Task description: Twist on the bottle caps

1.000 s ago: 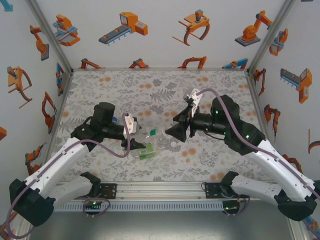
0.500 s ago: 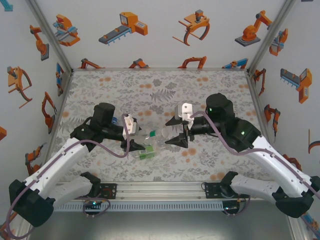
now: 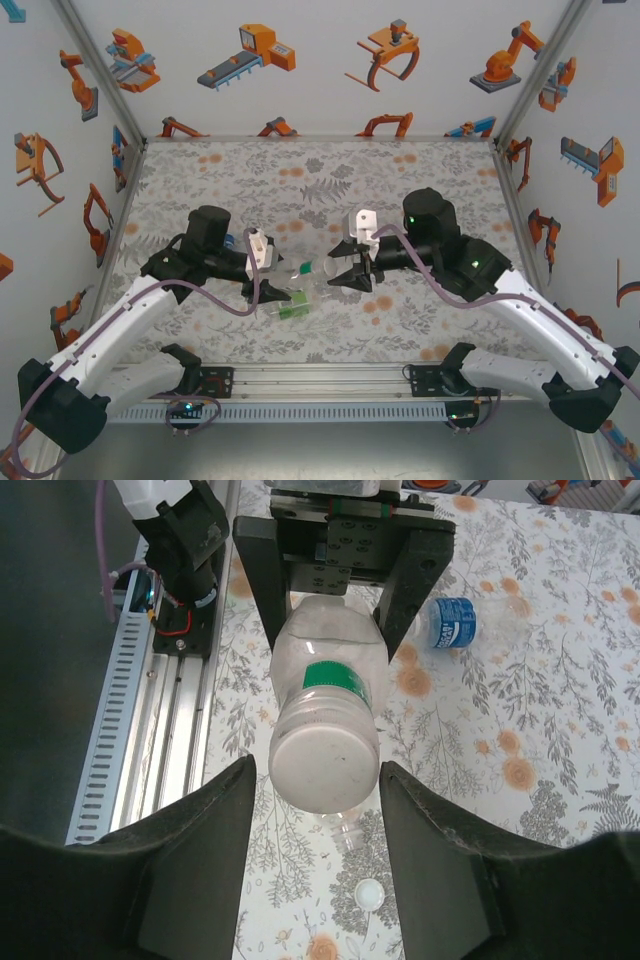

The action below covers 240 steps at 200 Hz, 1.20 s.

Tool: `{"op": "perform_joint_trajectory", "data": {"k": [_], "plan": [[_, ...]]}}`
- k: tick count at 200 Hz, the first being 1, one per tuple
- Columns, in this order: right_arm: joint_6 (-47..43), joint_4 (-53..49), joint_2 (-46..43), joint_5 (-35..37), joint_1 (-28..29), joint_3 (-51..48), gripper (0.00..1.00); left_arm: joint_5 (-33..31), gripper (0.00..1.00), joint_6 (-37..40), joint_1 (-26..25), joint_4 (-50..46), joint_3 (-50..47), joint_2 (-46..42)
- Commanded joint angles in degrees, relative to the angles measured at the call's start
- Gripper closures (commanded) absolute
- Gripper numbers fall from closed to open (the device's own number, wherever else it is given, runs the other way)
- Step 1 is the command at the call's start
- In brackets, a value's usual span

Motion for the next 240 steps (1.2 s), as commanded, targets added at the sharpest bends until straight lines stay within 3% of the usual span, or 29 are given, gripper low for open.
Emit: {"op": "perform_joint_trajectory", "data": {"k": [1,53,73,100,137,191,223,240], "plan": [[0.4,2.5,-0.3,-0.9,0.2,-0.7,0.53,2.4,1.00,-0.3,-0.3,-0.9,1.8,0.1],[8.2,5.2,-1.8,1.6,0.2,-2.7,0.72,1.6,1.00,-0.5,-0.4,-0.9,1.6,0.5],[17.7,8.4,-2.7,5.2,0.2,-4.4,0.80,1.1,1.00,-0.6,-0.5,-0.9,1.6,0.8],[35.4,12.6,-3.1,11.9,0.2,-6.6,1.00,1.0,1.00,-0.6,-0.6,-0.2,1.5,1.3],[61.1,8.4,-2.7,26.8,0.1,-6.8,1.00,0.7,1.00,-0.8,-0.7,1.1,1.2,2.0],[88.0,-5.2,-1.4,36.9,0.2,-3.9,1.00,0.2,1.00,-1.0,-1.0,2.6,1.3,3.6],[88.7,-0.1,-0.3,33.8,0.2,-4.2,0.99,0.2,1.00,-1.4,-1.3,3.3,1.1,3.9],[81.1,-1.8,0.3,34.1,0.2,-1.9,0.73,0.4,1.00,-1.4,-1.5,3.3,1.1,3.9]]}}
